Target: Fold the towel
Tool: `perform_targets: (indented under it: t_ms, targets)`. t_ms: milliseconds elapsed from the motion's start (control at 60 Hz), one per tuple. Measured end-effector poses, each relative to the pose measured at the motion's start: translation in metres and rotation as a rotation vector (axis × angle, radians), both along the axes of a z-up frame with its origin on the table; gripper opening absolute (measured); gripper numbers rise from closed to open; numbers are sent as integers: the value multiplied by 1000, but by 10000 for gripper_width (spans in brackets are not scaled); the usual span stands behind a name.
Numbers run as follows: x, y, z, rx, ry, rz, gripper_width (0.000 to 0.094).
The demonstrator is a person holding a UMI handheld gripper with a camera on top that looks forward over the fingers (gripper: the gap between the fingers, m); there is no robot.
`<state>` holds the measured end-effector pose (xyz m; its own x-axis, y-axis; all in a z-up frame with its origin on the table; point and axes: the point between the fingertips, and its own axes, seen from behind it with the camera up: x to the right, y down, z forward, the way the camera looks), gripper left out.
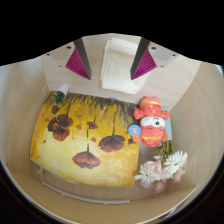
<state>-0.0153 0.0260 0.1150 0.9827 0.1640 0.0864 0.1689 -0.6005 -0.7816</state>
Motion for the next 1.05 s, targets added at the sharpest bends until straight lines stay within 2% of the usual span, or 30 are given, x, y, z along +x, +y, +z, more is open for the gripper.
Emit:
perform_targets:
  t_ms: [150,300,650,1050]
  targets:
    - [-5,-42,68,98,47,2,789]
    - [1,-108,104,172,66,-12,792]
    - [35,-257,112,171,44,-104,791]
    - [41,-318,110,156,31,-115,792]
